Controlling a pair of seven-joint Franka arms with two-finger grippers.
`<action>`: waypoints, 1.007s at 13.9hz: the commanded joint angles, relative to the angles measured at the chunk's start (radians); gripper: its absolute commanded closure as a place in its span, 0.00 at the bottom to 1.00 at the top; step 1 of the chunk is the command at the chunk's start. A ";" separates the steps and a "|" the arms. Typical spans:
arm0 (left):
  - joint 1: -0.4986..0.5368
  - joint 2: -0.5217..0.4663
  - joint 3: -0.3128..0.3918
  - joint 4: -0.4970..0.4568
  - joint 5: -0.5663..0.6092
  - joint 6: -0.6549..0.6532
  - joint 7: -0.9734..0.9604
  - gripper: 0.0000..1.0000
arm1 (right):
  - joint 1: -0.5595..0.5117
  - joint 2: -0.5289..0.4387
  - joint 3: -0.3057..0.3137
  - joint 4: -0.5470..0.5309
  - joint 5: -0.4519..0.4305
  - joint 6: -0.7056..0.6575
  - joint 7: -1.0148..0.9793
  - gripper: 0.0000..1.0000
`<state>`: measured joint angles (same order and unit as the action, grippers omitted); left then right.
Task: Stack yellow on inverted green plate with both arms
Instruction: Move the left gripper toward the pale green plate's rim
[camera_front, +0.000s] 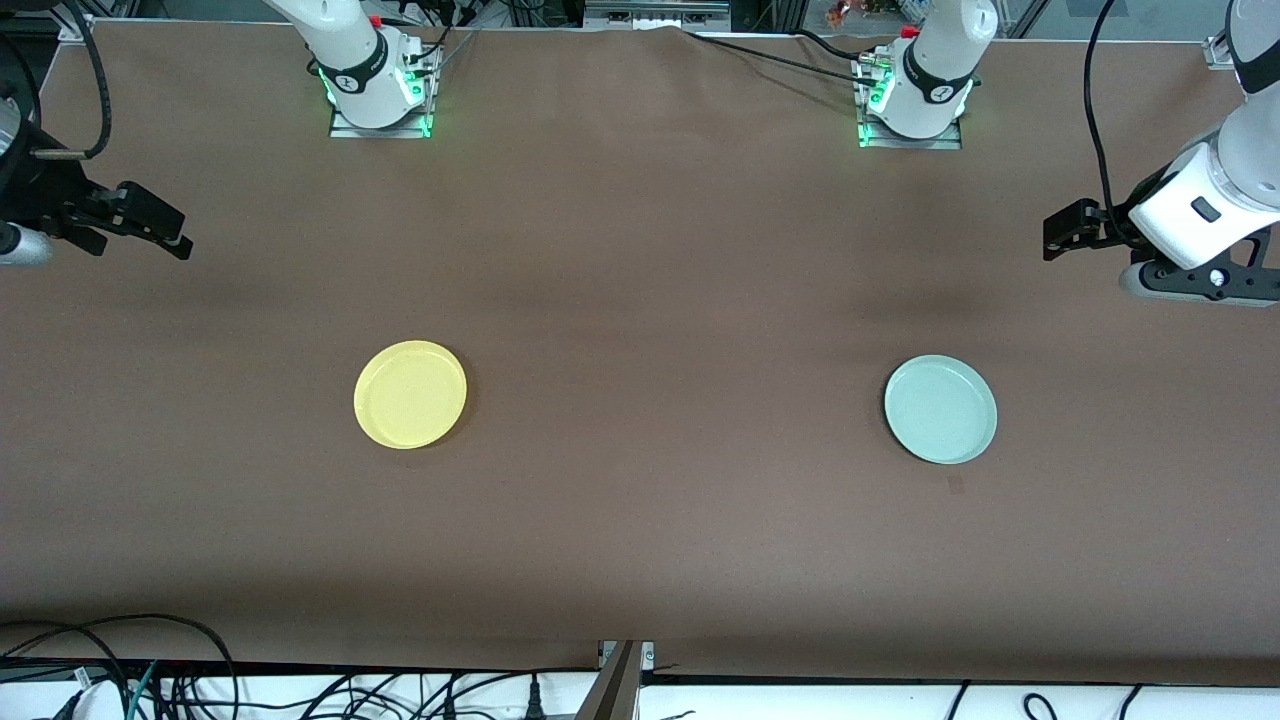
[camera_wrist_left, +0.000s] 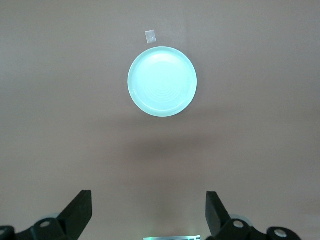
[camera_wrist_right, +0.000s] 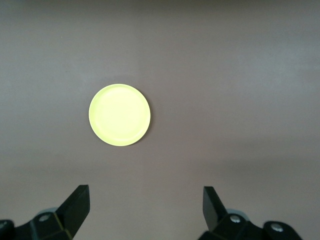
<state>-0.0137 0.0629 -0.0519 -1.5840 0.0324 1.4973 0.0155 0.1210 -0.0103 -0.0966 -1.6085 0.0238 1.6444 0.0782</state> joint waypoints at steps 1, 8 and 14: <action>-0.002 0.017 0.003 0.035 -0.017 -0.005 -0.009 0.00 | -0.006 0.024 0.006 0.032 -0.016 -0.012 0.009 0.00; 0.000 0.021 0.003 0.030 -0.019 -0.017 0.001 0.00 | 0.000 0.027 0.008 0.033 -0.004 -0.014 0.015 0.00; 0.012 0.135 0.004 0.030 -0.003 -0.060 0.009 0.00 | 0.002 0.029 0.008 0.033 -0.018 -0.026 0.008 0.00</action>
<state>-0.0107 0.1251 -0.0498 -1.5876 0.0325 1.4419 0.0135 0.1223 0.0072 -0.0924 -1.6048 0.0237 1.6424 0.0783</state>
